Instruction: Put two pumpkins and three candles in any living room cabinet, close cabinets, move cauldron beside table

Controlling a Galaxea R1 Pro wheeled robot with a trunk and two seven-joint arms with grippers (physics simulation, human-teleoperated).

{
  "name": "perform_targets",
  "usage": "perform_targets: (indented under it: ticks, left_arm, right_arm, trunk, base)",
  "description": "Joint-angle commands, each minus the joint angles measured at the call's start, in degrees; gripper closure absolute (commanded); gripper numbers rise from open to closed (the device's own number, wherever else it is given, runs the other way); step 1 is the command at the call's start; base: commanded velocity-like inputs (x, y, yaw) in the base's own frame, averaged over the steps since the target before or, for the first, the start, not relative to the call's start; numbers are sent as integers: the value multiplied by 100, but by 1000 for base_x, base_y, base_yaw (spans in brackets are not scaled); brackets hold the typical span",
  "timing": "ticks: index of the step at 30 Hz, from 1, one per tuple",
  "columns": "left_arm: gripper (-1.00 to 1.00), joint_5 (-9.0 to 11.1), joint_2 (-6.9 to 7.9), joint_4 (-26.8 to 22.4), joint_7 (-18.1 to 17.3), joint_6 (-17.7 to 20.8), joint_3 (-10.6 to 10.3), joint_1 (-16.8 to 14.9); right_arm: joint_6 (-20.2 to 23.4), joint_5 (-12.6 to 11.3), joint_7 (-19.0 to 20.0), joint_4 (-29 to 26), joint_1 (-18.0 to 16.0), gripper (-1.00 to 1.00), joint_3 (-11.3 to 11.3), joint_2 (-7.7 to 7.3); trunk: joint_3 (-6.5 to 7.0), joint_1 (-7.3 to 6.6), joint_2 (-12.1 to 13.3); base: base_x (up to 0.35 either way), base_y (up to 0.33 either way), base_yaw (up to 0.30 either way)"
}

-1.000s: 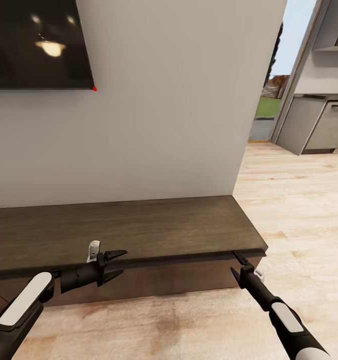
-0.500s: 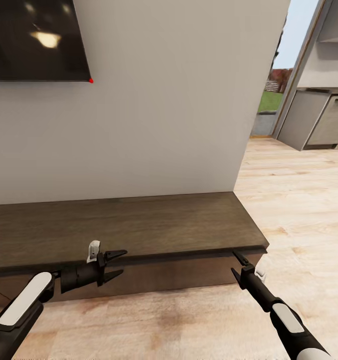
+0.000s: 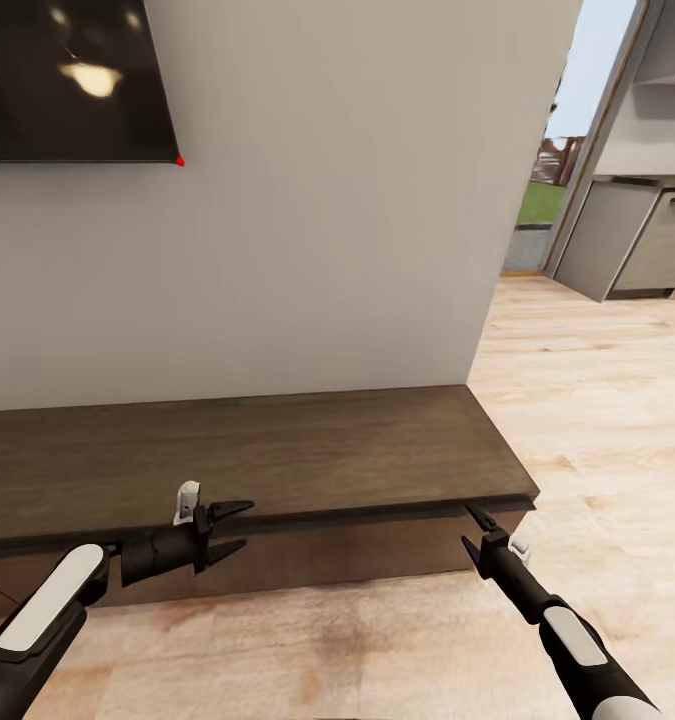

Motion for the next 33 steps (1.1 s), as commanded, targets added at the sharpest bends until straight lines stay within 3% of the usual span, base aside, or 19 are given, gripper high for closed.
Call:
perform_targets:
  ticks: [1, 18, 19, 33]
  left_arm:
    - [-100, -48, 5, 3, -59, 3, -9, -4]
    - [-100, -47, 5, 3, -59, 3, -9, -4]
    - [-100, -47, 3, 3, -59, 3, -9, -4]
    - [-100, -48, -2, 3, -59, 3, -9, -4]
  right_arm:
    - [47, -36, 5, 0, -3, -100, -13, -1]
    - [43, -28, -2, 4, -3, -100, -7, 3]
    - [41, -28, -2, 4, -3, 100, -6, 3]
    - [41, -36, -2, 4, -3, 100, -6, 2]
  trunk:
    - [-5, 1, -2]
    - [-5, 1, -2]
    - [-5, 1, -2]
    - [-5, 1, -2]
  base:
    - [124, 0, 0]
    - [16, 0, 0]
    - [0, 0, 0]
    - [0, 0, 0]
